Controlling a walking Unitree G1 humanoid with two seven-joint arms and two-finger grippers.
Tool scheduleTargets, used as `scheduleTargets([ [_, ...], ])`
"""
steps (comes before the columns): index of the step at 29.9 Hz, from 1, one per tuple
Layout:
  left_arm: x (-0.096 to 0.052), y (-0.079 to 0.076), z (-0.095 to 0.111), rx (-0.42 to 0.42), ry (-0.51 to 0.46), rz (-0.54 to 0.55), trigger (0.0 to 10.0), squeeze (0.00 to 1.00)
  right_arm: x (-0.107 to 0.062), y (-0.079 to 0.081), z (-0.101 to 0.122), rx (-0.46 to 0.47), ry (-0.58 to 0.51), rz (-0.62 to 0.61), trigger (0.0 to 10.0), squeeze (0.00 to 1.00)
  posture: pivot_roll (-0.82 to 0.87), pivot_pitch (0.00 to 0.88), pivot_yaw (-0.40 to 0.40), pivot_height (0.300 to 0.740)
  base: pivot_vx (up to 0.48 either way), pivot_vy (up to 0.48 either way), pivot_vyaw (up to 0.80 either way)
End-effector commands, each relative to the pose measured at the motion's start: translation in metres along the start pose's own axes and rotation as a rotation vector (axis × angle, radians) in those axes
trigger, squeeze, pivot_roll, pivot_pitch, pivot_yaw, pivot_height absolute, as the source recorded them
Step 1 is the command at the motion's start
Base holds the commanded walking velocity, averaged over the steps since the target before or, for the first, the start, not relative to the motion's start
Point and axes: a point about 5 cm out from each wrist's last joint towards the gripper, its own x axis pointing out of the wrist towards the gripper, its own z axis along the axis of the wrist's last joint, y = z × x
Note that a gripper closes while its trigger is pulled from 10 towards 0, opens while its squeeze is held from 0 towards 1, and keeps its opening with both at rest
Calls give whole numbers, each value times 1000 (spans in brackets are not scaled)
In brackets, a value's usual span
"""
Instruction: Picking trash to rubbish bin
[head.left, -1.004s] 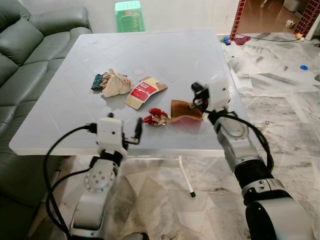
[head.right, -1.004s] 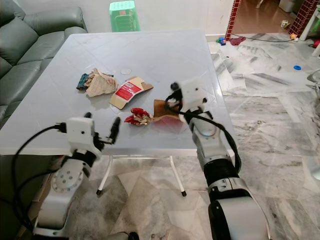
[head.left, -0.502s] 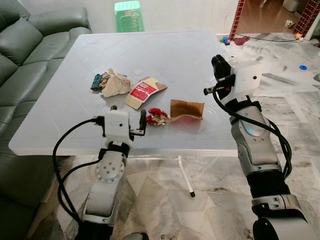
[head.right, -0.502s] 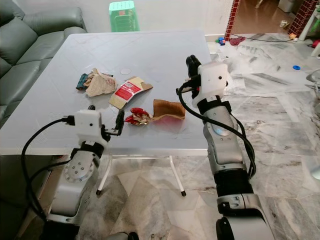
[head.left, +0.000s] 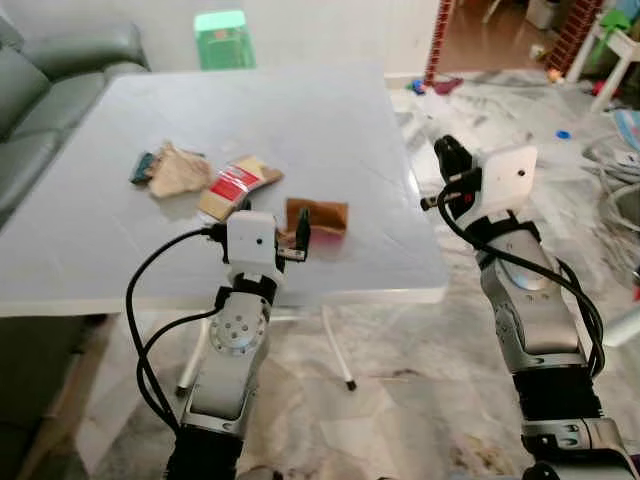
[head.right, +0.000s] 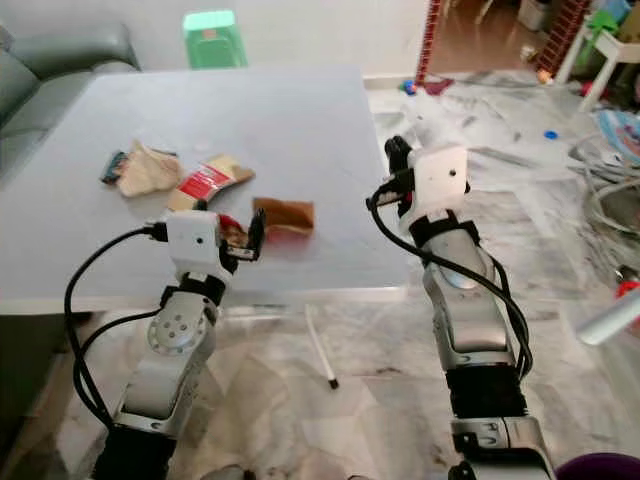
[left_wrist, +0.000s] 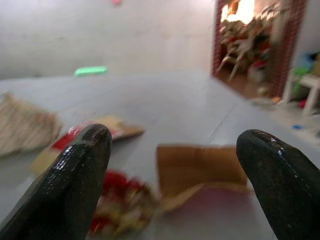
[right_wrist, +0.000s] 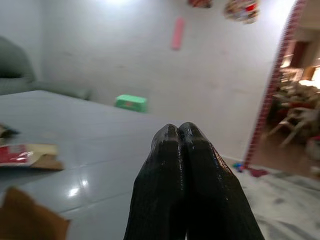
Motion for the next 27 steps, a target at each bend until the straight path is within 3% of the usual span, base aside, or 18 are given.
scheduleTargets([
  [1, 0, 3, -1, -8, -2, 25, 10000, 0, 2, 7, 6, -3, -12, 40, 10000, 0, -47, 69, 11, 740, 0, 0, 0],
  [8, -1, 5, 1, -15, -16, 44, 10000, 0, 2, 9, 6, -8, -4, 66, 10000, 0, -50, 71, 11, 740, 0, 0, 0],
  [22, 1, 21, -1, -10, 0, 119, 10000, 0, 0, 14, 3, -1, 15, 95, 10000, 0, -44, 75, 19, 740, 0, 0, 767],
  [27, 3, 24, 1, -11, -7, 109, 10000, 0, 2, 12, 2, 13, 29, 58, 10000, 0, -38, 77, 21, 740, 0, 0, 0],
])
